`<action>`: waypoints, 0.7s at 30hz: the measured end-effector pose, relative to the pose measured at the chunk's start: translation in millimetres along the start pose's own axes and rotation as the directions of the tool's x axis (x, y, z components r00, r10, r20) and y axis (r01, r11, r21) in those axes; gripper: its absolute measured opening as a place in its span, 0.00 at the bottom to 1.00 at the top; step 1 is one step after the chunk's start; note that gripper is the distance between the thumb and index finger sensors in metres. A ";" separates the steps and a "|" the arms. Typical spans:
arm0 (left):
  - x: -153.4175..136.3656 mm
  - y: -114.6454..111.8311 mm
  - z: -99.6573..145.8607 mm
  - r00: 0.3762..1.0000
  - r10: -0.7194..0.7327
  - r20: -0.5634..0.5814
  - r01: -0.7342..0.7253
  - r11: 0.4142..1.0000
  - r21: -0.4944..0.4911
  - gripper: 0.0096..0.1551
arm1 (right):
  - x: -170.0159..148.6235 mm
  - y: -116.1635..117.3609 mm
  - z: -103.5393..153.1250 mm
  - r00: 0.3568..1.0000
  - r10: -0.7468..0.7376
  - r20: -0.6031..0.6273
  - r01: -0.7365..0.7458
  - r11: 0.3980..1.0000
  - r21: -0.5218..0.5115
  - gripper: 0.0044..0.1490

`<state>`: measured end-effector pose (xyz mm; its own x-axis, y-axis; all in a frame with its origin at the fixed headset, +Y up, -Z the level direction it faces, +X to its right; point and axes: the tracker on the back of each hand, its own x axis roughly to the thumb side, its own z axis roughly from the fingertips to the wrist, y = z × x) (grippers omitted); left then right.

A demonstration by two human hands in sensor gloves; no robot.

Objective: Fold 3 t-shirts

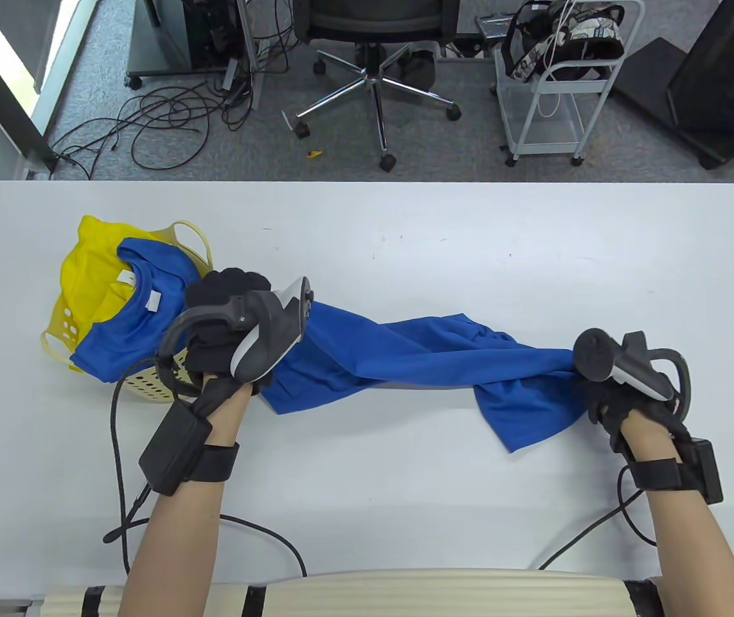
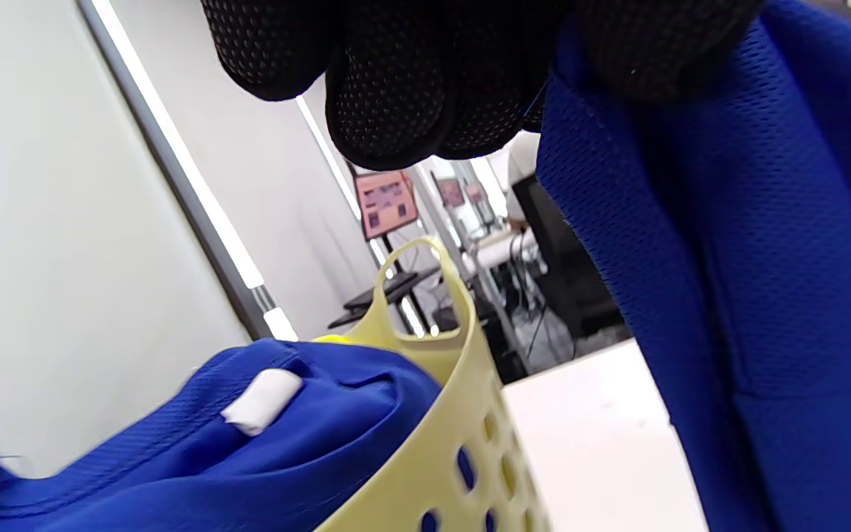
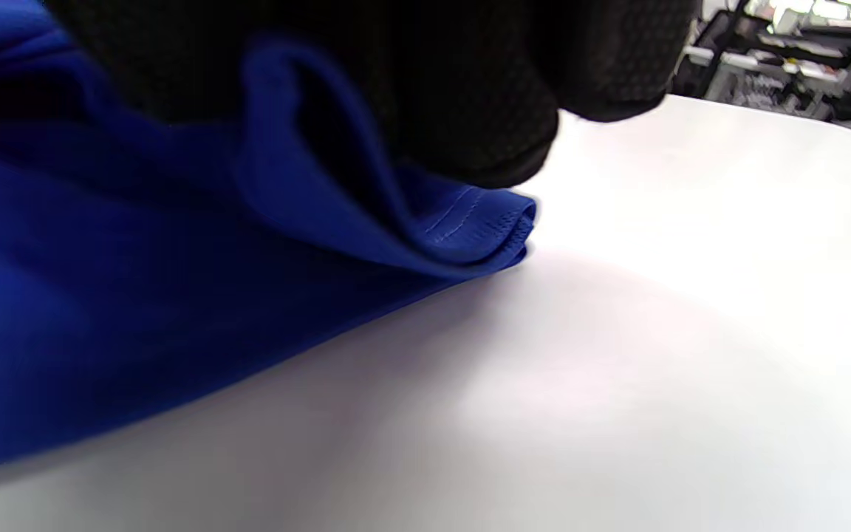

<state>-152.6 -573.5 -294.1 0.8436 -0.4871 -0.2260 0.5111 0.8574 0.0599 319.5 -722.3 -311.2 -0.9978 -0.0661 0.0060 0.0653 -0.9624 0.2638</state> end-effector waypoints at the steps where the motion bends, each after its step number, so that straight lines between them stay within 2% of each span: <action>1: 4.3 0.4 -1.4 1.000 -0.004 0.026 0.005 1.000 -0.024 0.21 | -4.3 -4.2 -2.0 1.000 0.003 -0.013 -0.003 1.000 0.024 0.24; 3: 17.4 -0.9 -10.3 0.992 0.018 0.128 -0.005 0.995 -0.100 0.21 | -9.9 -11.7 -12.3 0.998 0.033 -0.047 -0.030 0.998 0.059 0.24; 5: 35.1 -6.4 -26.4 0.988 0.016 0.154 0.009 0.987 -0.159 0.21 | -10.5 -17.4 -31.8 0.994 0.075 -0.086 -0.067 0.994 0.092 0.24; 7: 56.2 -20.4 -58.2 0.988 -0.020 0.155 0.050 0.980 -0.192 0.21 | -10.9 -24.9 -62.7 0.981 0.104 -0.162 -0.091 0.992 0.088 0.25; 9: 61.4 -30.1 -93.5 0.995 -0.081 0.064 0.094 0.966 -0.243 0.21 | -18.3 -41.7 -87.1 0.951 0.110 -0.291 -0.092 0.993 0.074 0.25; 10: 51.4 -22.8 -109.7 0.992 -0.114 -0.045 0.100 0.966 -0.238 0.21 | -26.1 -63.1 -92.4 0.921 0.070 -0.383 -0.074 0.997 0.002 0.25; 11: 40.9 -13.1 -116.3 0.989 -0.090 -0.120 0.067 0.980 -0.188 0.21 | -31.2 -78.8 -91.7 0.906 0.018 -0.423 -0.055 0.995 -0.078 0.25; 12: 19.0 7.4 -122.7 0.975 0.015 -0.224 -0.028 0.998 -0.057 0.21 | -42.4 -110.9 -83.7 0.881 -0.112 -0.459 -0.023 0.960 -0.278 0.25; 13: 2.0 23.1 -121.4 0.947 0.108 -0.304 -0.088 0.993 0.078 0.21 | -49.2 -131.4 -73.3 0.865 -0.214 -0.455 -0.011 0.897 -0.441 0.25; 14: -21.8 43.7 -115.1 0.892 0.268 -0.364 -0.172 0.946 0.275 0.21 | -58.7 -161.0 -51.7 0.842 -0.354 -0.407 -0.008 0.747 -0.665 0.25; 15: -39.9 59.7 -108.2 0.849 0.367 -0.380 -0.221 0.900 0.377 0.22 | -64.8 -183.0 -23.7 0.838 -0.458 -0.298 -0.008 0.536 -0.844 0.25; 16: -53.2 70.3 -101.2 0.842 0.389 -0.375 -0.220 0.880 0.420 0.22 | -68.4 -195.2 -7.2 0.847 -0.491 -0.205 0.010 0.400 -0.917 0.25; 17: -66.9 80.1 -87.7 0.841 0.401 -0.363 -0.202 0.856 0.476 0.22 | -72.3 -208.0 20.5 0.870 -0.479 -0.115 0.043 0.307 -0.951 0.25; 18: -72.4 82.6 -80.2 0.846 0.398 -0.355 -0.195 0.850 0.489 0.22 | -72.9 -209.7 28.5 0.875 -0.472 -0.104 0.040 0.285 -0.958 0.25; 19: -75.7 82.0 -66.4 0.858 0.391 -0.334 -0.206 0.856 0.475 0.22 | -75.0 -211.0 41.8 0.898 -0.432 -0.088 0.052 0.303 -0.952 0.25; 20: -74.9 78.4 -56.4 0.872 0.374 -0.317 -0.211 0.870 0.446 0.22 | -76.4 -208.4 48.2 0.925 -0.373 -0.069 0.076 0.361 -0.929 0.25; 21: -69.7 69.8 -38.7 0.905 0.324 -0.276 -0.203 0.898 0.389 0.22 | -77.9 -195.6 57.4 0.956 -0.277 -0.095 0.044 0.459 -0.888 0.25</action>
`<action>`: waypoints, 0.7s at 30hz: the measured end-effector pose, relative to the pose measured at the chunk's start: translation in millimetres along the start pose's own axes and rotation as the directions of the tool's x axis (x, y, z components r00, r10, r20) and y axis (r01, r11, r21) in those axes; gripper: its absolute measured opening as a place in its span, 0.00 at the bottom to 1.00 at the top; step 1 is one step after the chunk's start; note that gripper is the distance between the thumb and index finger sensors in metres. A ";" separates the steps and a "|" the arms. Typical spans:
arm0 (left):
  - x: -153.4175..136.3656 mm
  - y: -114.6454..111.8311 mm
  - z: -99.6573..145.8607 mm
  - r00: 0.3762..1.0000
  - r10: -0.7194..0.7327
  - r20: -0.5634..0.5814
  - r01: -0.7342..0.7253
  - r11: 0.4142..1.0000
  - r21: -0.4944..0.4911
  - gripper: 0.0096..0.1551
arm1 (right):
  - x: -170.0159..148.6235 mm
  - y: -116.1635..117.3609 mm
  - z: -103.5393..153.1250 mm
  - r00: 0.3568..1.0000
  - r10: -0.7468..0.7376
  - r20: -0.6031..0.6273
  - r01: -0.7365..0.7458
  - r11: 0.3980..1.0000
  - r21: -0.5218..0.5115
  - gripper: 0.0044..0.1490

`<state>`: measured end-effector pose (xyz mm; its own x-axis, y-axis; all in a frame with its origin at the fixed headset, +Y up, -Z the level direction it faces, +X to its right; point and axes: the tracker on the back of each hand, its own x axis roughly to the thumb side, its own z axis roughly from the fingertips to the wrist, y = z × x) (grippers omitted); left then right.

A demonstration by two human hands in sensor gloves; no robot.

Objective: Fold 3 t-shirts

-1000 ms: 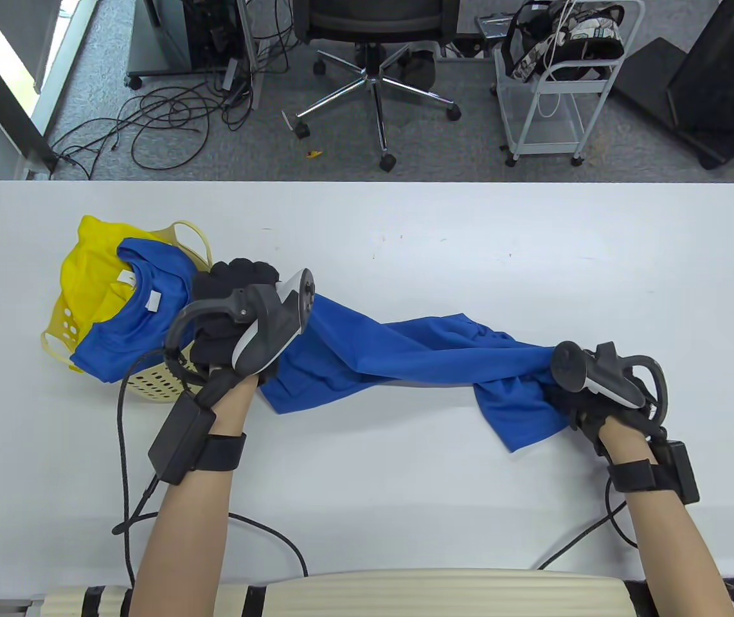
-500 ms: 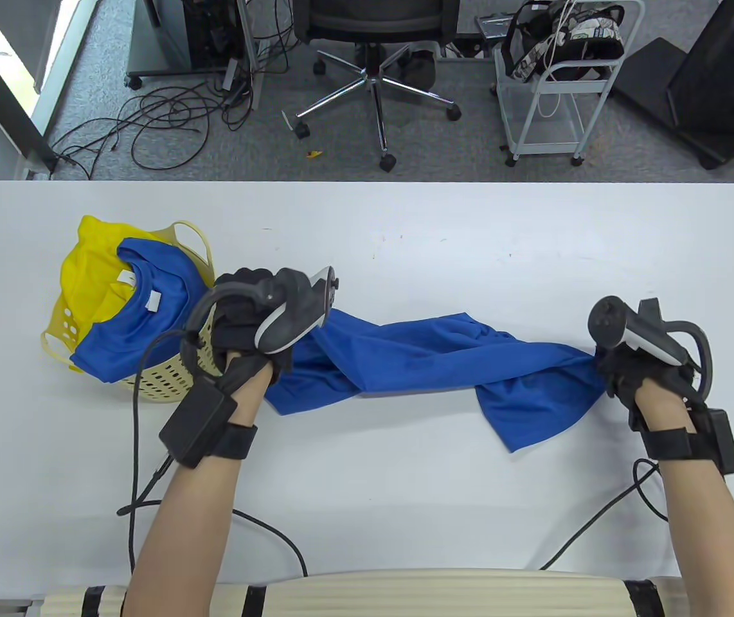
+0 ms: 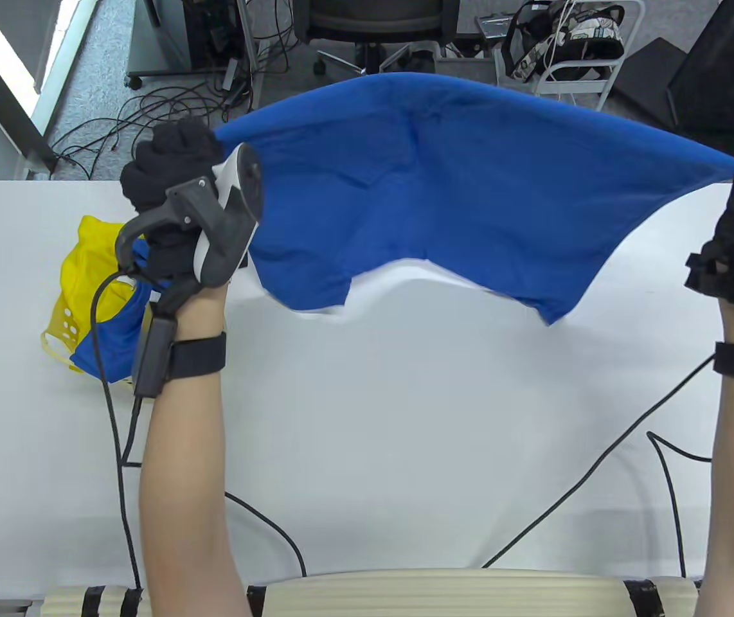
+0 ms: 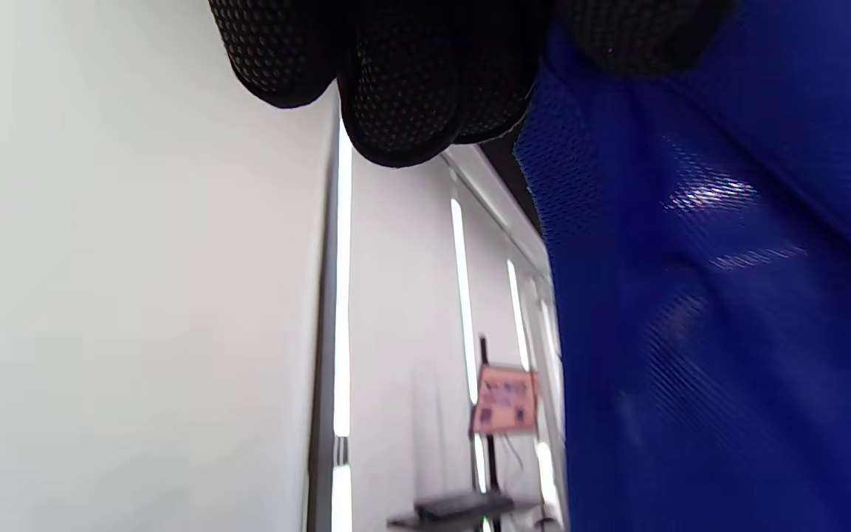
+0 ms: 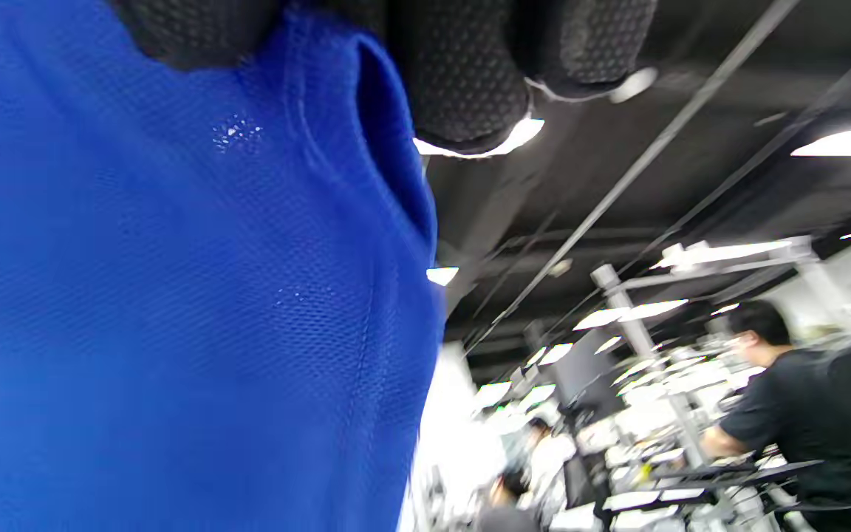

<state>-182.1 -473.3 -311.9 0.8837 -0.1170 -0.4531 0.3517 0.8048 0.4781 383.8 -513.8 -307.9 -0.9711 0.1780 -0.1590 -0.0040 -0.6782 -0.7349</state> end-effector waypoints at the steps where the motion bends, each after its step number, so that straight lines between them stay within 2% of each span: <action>1: 0.3 -4.4 17.8 0.998 -0.016 0.057 0.018 0.999 -0.031 0.22 | -4.8 1.2 9.7 0.997 0.073 0.024 -0.074 0.997 0.032 0.25; 2: 1.5 -10.6 33.1 0.993 -0.042 0.109 0.048 0.997 -0.056 0.22 | -10.0 5.5 18.4 0.990 0.121 0.074 -0.128 0.986 0.106 0.25; 3: 5.1 -23.2 55.3 0.978 -0.095 0.185 0.115 0.988 -0.101 0.22 | -17.1 16.3 32.7 0.980 0.135 0.148 -0.171 0.950 0.260 0.25; 5: 13.4 -53.0 92.6 0.930 -0.167 0.326 0.240 0.950 -0.199 0.22 | -31.3 41.5 62.5 0.974 0.151 0.167 -0.216 0.829 0.515 0.25; 6: 18.7 -73.8 114.6 0.903 -0.216 0.371 0.312 0.924 -0.221 0.22 | -38.3 58.2 83.0 0.974 0.165 0.158 -0.228 0.724 0.651 0.25; 7: 22.1 -87.9 127.2 0.878 -0.240 0.415 0.358 0.904 -0.233 0.22 | -42.2 68.7 95.8 0.970 0.182 0.163 -0.243 0.651 0.719 0.25; 8: 27.5 -113.7 146.5 0.839 -0.277 0.468 0.429 0.865 -0.259 0.23 | -47.2 86.4 117.7 0.960 0.206 0.188 -0.271 0.533 0.801 0.25; 10: 31.8 -151.0 169.1 0.803 -0.309 0.510 0.506 0.806 -0.308 0.23 | -51.9 110.4 148.9 0.930 0.252 0.267 -0.352 0.406 0.843 0.24; 12: 30.6 -183.6 184.0 0.793 -0.305 0.528 0.545 0.744 -0.388 0.24 | -54.5 127.9 171.5 0.918 0.241 0.315 -0.380 0.308 0.872 0.24; 13: 28.7 -194.6 187.8 0.784 -0.294 0.547 0.570 0.689 -0.447 0.26 | -54.9 130.9 176.5 0.923 0.228 0.309 -0.367 0.284 0.886 0.25; 14: 24.5 -204.0 190.6 0.767 -0.274 0.581 0.608 0.602 -0.518 0.27 | -55.5 132.4 178.8 0.935 0.198 0.294 -0.339 0.261 0.904 0.25; 15: 20.7 -205.5 190.7 0.757 -0.291 0.585 0.625 0.585 -0.517 0.27 | -56.0 132.0 177.5 0.947 0.172 0.271 -0.308 0.253 0.917 0.27; 16: 14.3 -203.5 188.0 0.754 -0.307 0.580 0.623 0.612 -0.487 0.27 | -57.4 128.8 172.7 0.968 0.137 0.212 -0.242 0.260 0.935 0.29; 17: 7.6 -198.8 184.6 0.783 -0.284 0.553 0.573 0.676 -0.464 0.26 | -58.1 124.2 166.7 0.982 0.116 0.148 -0.177 0.305 0.936 0.31; 19: -2.3 -192.8 180.6 0.859 -0.148 0.491 0.421 0.750 -0.510 0.25 | -58.1 117.1 158.0 0.992 0.090 0.091 -0.122 0.447 0.886 0.33; 20: -9.1 -191.9 181.9 0.897 -0.072 0.436 0.331 0.762 -0.556 0.25 | -56.9 116.1 156.8 0.993 0.076 0.086 -0.113 0.524 0.844 0.33; 21: -11.3 -193.4 183.8 0.912 -0.029 0.409 0.290 0.751 -0.593 0.26 | -55.7 117.6 158.2 0.992 0.071 0.100 -0.122 0.554 0.823 0.33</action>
<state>-203.3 -734.6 -261.0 0.9221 -0.3680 -0.1196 0.3371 0.9157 -0.2186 399.7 -716.3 -281.2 -0.9878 0.0573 -0.1445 -0.0797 -0.9847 0.1547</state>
